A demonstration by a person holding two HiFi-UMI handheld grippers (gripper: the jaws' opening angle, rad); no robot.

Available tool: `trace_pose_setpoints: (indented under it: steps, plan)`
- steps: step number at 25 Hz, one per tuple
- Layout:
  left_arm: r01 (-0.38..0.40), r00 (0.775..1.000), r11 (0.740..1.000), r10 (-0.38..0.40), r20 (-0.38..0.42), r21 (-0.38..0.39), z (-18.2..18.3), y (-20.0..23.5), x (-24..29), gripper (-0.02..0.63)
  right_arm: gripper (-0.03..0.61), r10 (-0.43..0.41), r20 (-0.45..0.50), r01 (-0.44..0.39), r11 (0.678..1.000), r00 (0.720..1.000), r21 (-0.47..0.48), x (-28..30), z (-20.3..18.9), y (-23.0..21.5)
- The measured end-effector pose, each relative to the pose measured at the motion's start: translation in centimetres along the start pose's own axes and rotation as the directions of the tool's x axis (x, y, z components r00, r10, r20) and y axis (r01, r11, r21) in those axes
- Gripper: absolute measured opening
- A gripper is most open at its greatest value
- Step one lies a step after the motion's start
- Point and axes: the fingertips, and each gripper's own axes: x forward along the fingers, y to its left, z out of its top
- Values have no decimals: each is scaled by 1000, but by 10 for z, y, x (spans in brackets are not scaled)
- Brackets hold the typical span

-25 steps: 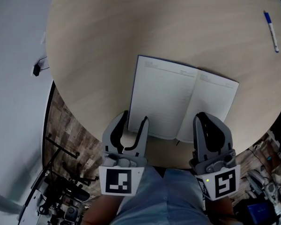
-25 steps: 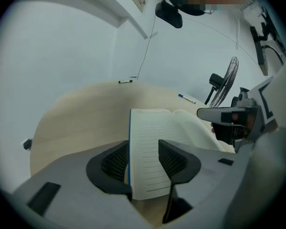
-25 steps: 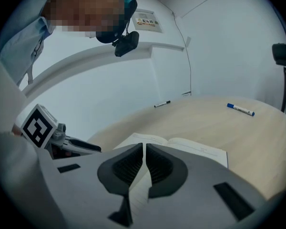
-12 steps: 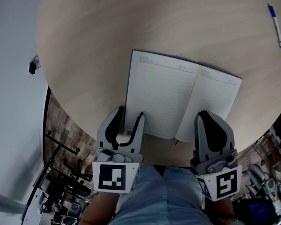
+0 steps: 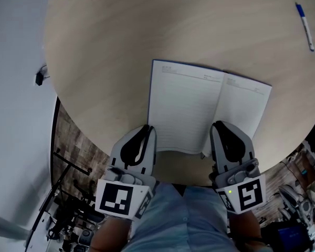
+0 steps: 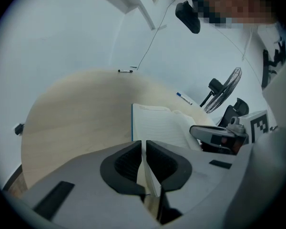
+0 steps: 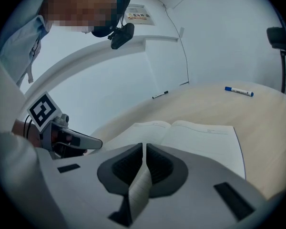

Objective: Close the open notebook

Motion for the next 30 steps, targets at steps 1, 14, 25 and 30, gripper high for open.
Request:
trace_pose_setpoints:
  steps: [1, 14, 25, 30]
  plan:
    - [5, 1000, 1000, -5, 7, -6, 3, -2, -3, 46, 52, 3, 5, -3, 1000, 1000, 6, -1, 2, 0]
    - [46, 996, 998, -49, 80, 39, 37, -50, -36, 46, 51, 29, 106, -28, 999, 994, -16, -38, 51, 9]
    - [104, 985, 987, -119, 127, 120, 49, -105, -57, 46, 52, 8, 183, 2, 998, 983, -55, -83, 75, 7]
    - [150, 975, 973, -175, 138, 174, 56, -133, -60, 46, 52, -10, 219, 23, 998, 976, -60, -101, 87, 5]
